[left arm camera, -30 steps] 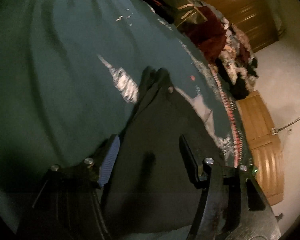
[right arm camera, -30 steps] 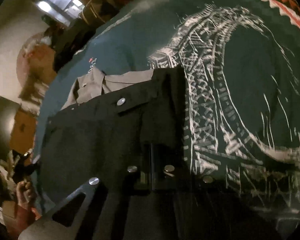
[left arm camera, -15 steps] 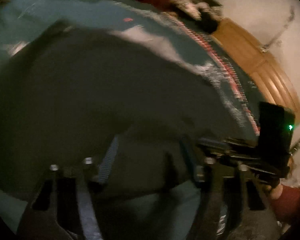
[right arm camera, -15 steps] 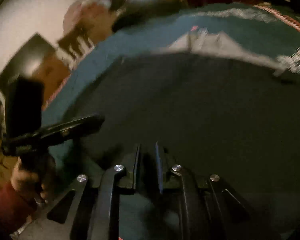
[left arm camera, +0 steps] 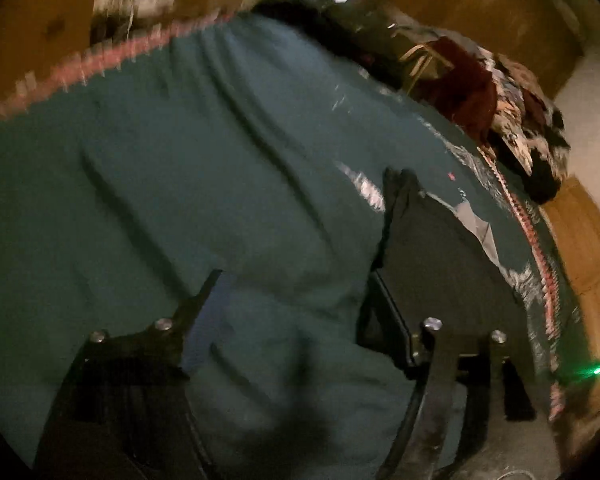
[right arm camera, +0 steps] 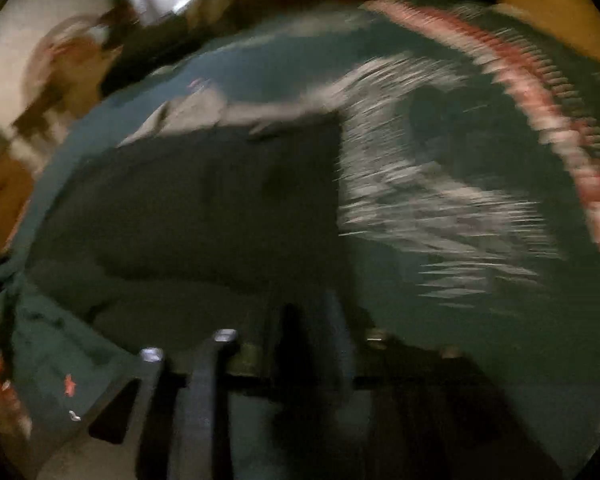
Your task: Fold large clothes
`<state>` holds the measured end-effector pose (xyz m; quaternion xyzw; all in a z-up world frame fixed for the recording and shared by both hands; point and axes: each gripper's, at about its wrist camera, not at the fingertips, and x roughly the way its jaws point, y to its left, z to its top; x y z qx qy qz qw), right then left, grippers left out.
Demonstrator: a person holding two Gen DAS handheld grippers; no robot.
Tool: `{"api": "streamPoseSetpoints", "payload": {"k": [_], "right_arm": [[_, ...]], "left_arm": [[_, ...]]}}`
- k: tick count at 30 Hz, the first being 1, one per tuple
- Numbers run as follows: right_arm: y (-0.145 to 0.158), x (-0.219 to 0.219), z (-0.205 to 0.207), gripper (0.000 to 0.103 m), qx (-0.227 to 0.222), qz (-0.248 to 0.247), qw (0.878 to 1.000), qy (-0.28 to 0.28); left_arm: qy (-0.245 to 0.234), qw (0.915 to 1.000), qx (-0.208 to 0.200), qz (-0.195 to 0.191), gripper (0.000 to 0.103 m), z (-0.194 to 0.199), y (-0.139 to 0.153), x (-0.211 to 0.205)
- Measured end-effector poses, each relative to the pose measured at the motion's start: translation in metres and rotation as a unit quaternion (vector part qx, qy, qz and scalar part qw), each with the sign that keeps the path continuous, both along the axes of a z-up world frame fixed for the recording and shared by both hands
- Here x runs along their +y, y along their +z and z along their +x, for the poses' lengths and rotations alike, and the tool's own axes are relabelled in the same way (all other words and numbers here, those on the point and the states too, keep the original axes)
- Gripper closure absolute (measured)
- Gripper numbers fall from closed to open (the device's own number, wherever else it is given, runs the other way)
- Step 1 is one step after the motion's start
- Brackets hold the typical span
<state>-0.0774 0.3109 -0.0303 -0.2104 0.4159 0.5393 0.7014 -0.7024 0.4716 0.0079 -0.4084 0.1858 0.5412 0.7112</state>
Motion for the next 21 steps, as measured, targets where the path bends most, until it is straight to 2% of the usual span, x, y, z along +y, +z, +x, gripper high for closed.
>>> {"api": "streamPoseSetpoints", "payload": {"k": [2, 3, 5, 7, 9, 11, 12, 13, 15, 19, 21], "right_arm": [[0.027, -0.031, -0.006, 0.055, -0.037, 0.018, 0.999, -0.021], [0.033, -0.041, -0.014, 0.049, -0.041, 0.026, 0.998, -0.025], [0.031, -0.051, -0.047, 0.019, -0.042, 0.033, 0.998, -0.017], [0.016, -0.059, -0.082, 0.016, -0.058, 0.021, 0.998, 0.011], [-0.013, -0.061, -0.118, 0.016, -0.08, -0.007, 0.996, 0.038], [-0.038, -0.062, -0.134, 0.016, -0.087, -0.019, 0.995, 0.039], [-0.05, -0.061, -0.137, 0.015, -0.083, -0.029, 0.996, 0.029], [-0.06, -0.058, -0.136, 0.012, -0.077, -0.04, 0.996, 0.017], [-0.071, -0.057, -0.137, 0.002, -0.083, -0.035, 0.996, -0.003], [-0.072, -0.056, -0.133, 0.0, -0.083, -0.032, 0.996, -0.013], [-0.072, -0.055, -0.131, 0.0, -0.076, -0.036, 0.996, -0.018]], "left_arm": [[-0.03, 0.9989, 0.025, 0.028, 0.02, 0.02, 0.01, -0.021], [-0.053, 0.9972, 0.035, 0.039, 0.017, 0.038, 0.012, -0.032], [-0.099, 0.9927, 0.048, 0.051, 0.016, 0.078, 0.001, -0.049], [-0.14, 0.9871, 0.058, 0.051, 0.015, 0.108, -0.017, -0.069], [-0.147, 0.9851, 0.081, 0.037, 0.014, 0.138, -0.037, -0.074], [-0.147, 0.9827, 0.113, 0.003, 0.014, 0.158, -0.06, -0.073], [-0.145, 0.9791, 0.142, -0.01, 0.007, 0.169, -0.072, -0.073], [-0.145, 0.9733, 0.178, -0.007, 0.003, 0.18, -0.079, -0.073], [-0.142, 0.9664, 0.214, -0.003, 0.0, 0.19, -0.082, -0.073], [-0.131, 0.9636, 0.232, -0.024, 0.0, 0.197, -0.085, -0.065], [-0.132, 0.9563, 0.26, -0.024, 0.0, 0.207, -0.086, -0.061]]}}
